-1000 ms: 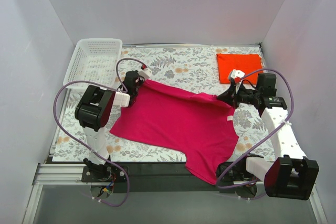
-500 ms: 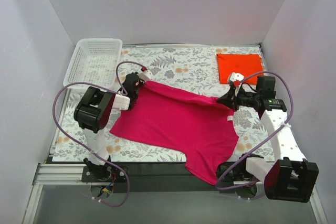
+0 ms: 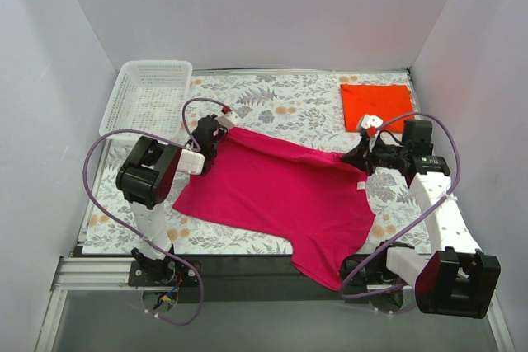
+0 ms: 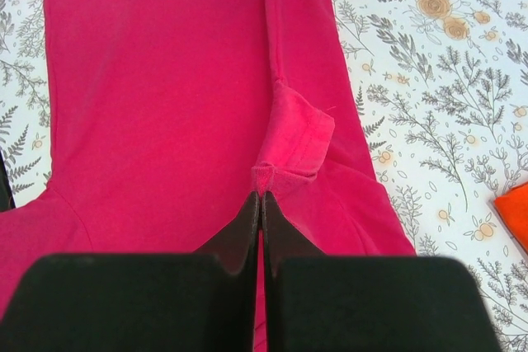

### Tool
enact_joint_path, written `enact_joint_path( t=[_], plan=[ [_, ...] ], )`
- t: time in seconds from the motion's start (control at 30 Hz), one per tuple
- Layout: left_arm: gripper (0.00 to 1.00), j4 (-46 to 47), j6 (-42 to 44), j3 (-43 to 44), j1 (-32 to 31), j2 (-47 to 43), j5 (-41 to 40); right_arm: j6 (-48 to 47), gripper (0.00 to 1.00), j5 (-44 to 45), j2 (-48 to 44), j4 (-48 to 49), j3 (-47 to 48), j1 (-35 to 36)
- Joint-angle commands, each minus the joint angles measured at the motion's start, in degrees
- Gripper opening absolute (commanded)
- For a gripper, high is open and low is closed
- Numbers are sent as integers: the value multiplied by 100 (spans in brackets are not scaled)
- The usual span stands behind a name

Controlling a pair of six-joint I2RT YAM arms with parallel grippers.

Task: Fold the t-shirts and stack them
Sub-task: Fold the tshirt

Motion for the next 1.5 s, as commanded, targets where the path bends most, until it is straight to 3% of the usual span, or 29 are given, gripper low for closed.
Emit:
enact_joint_path(
  t=[0.0, 0.9, 0.93, 0.97, 1.07, 1.1, 1.23, 1.47],
  plan=[
    [0, 228, 10, -129, -12, -360, -108, -86, 1, -20, 2, -16, -60, 24],
    [0, 194, -34, -138, -12, -412, -125, -262, 1, -38, 134, -130, -139, 32],
    [8, 202, -43, -147, -12, -439, -125, -341, 3, -20, 143, -182, -139, 33],
    [15, 228, -60, -199, -12, -465, -134, -376, 15, 15, 152, -217, -139, 41],
    [41, 386, -78, -313, -20, -632, -117, -534, 33, 68, 152, -358, -95, 41],
    [44, 439, -87, -384, -29, -684, -99, -552, 43, 85, 152, -367, -86, 41],
    [52, 475, -122, -542, -99, -1114, 67, -561, 54, 42, 99, -394, -25, 41],
    [57, 387, -254, -622, -284, -1669, 209, -491, 58, 86, 152, -376, 28, 41]
  ],
)
